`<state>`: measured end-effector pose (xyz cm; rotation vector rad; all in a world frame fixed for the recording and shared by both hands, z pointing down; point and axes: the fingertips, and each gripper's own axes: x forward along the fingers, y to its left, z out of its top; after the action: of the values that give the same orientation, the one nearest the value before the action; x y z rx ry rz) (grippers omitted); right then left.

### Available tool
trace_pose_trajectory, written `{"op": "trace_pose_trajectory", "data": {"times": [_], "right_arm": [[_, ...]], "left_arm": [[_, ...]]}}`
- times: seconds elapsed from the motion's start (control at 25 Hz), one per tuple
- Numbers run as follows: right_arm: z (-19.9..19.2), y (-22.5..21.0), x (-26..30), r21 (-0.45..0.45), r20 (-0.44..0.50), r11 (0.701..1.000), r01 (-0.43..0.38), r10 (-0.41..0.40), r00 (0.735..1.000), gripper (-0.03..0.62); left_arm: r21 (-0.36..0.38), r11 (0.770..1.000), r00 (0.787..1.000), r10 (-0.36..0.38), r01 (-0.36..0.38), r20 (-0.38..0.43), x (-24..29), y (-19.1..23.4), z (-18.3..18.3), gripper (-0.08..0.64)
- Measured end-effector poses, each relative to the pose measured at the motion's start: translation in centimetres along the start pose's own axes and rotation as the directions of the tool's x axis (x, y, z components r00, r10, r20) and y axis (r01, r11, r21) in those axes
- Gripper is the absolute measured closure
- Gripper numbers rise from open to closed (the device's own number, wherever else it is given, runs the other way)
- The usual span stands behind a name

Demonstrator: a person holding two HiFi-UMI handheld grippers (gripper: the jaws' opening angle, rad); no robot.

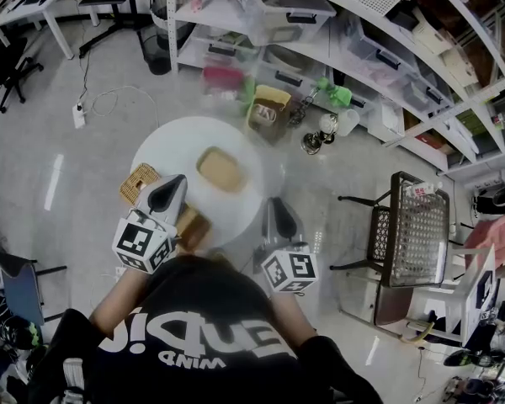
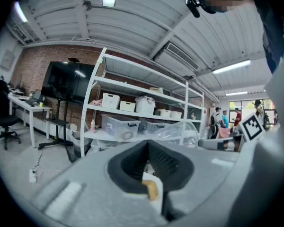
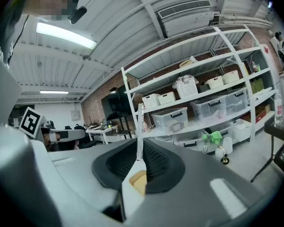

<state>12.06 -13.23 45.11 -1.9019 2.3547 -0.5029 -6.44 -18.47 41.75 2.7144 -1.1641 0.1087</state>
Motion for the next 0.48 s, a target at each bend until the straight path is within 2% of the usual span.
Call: {"op": "trace_pose_trajectory", "data": {"times": [0.48], "right_arm": [[-2.0, -0.4, 0.6, 0.014, -0.045, 1.000, 0.002, -0.002, 0.999, 0.554]], "left_arm": [[0.009, 1.000, 1.000, 0.008, -0.008, -0.015, 0.5, -0.3, -1.1, 0.558]]}}
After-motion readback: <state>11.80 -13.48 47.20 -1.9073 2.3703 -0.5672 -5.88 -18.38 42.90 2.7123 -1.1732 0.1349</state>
